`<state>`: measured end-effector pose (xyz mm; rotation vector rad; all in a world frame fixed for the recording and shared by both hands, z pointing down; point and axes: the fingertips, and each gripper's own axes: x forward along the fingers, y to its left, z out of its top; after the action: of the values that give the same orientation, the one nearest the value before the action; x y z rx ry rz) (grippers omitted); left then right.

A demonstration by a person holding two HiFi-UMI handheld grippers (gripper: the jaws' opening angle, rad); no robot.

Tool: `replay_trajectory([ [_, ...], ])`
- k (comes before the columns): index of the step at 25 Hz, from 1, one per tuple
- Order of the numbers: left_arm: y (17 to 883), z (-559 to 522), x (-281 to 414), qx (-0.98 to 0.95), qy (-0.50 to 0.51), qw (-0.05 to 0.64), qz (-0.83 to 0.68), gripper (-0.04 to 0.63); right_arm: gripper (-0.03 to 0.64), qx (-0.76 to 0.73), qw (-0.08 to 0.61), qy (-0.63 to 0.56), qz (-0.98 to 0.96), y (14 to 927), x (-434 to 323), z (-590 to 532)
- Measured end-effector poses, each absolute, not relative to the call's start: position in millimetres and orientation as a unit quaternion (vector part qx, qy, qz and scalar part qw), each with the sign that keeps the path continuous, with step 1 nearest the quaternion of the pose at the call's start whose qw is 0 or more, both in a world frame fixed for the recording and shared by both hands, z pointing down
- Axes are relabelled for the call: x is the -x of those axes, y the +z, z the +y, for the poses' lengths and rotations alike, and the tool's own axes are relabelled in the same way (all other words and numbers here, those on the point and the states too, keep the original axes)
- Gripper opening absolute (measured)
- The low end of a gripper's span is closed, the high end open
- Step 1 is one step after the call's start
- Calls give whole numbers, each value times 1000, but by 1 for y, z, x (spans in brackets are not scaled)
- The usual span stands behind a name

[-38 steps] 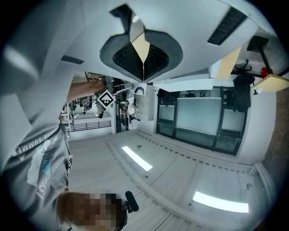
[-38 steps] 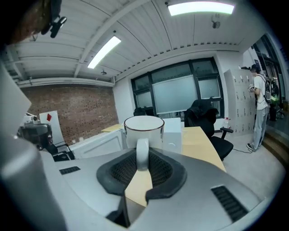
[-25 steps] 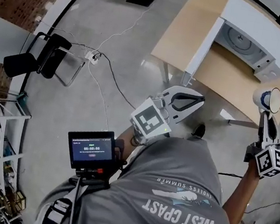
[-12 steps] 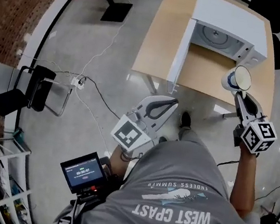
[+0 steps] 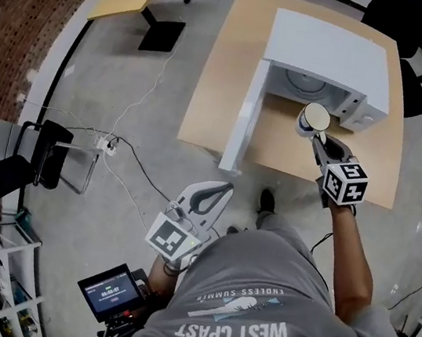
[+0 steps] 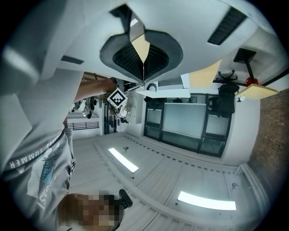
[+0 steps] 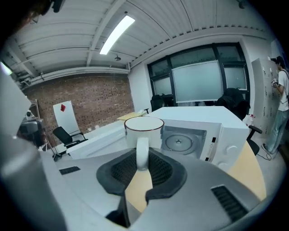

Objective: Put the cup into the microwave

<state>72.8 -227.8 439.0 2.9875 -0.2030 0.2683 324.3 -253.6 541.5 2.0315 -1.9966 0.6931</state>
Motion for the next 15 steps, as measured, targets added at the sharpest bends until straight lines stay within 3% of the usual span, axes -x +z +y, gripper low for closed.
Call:
replay_trajectory([
  [15,473,-287,-123,-972,150,105,-145,21,67,-716,147,277,-624,690,-459,-389],
])
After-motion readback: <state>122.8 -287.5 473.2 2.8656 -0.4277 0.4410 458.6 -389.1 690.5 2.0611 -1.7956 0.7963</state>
